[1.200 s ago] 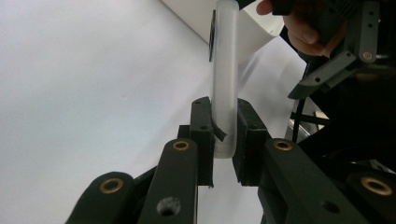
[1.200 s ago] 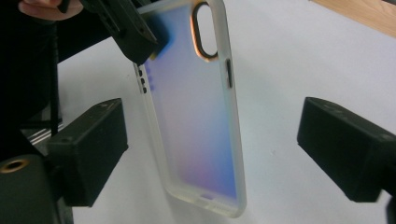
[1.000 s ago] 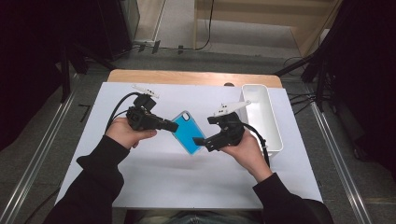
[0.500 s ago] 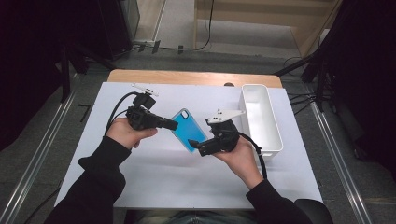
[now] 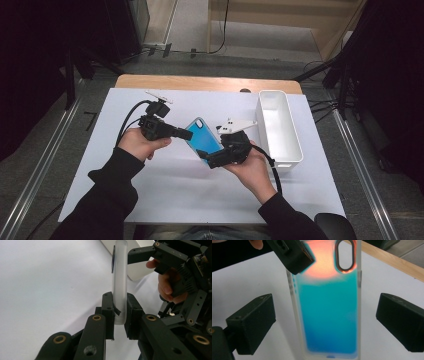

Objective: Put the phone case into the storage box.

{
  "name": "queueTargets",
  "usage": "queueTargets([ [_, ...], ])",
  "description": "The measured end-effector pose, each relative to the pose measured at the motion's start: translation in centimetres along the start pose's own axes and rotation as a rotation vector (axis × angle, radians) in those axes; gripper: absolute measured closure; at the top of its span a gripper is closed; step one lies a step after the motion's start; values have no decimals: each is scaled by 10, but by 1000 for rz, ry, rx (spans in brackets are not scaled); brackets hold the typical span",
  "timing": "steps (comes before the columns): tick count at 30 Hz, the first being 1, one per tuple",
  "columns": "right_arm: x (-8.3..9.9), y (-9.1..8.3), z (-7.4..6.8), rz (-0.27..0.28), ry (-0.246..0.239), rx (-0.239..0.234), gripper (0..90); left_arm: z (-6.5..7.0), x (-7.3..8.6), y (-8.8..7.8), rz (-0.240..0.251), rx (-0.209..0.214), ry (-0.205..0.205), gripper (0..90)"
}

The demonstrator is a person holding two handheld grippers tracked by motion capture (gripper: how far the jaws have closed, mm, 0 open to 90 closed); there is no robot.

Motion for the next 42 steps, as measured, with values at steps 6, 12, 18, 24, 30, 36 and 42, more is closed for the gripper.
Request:
queueTargets([
  [6, 1, 6, -1, -17, 8, -7, 0, 1, 0, 1, -1, 1, -1, 801],
  [12, -1, 8, 0, -18, 9, -12, 0, 2, 0, 3, -5, 9, -22, 801],
  [18, -2, 10, 2, -20, 13, 4, 0, 3, 0, 6, -12, 11, -26, 801],
  [24, -4, 11, 4, -20, 13, 15, 0, 5, 0, 8, -18, 20, -36, 801],
  [30, -4, 14, 4, -28, 15, 26, 0, 8, 0, 11, -22, 28, -47, 801],
  [36, -3, 18, 3, -45, 14, 36, 0, 9, 1, 12, -25, 36, -47, 801],
  [42, -2, 22, 3, -68, -1, 55, 0, 9, 1, 14, -29, 47, -52, 801],
])
Point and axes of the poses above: each handheld gripper's, and its own axes: y roughly forward along the jaws, x roughly out of its underside, z roughly to its right, the point moved 8 cm from there along y, roughly forward along the jaws, and after that the axes turned 6 degrees about -x, right-handed, at the moved point
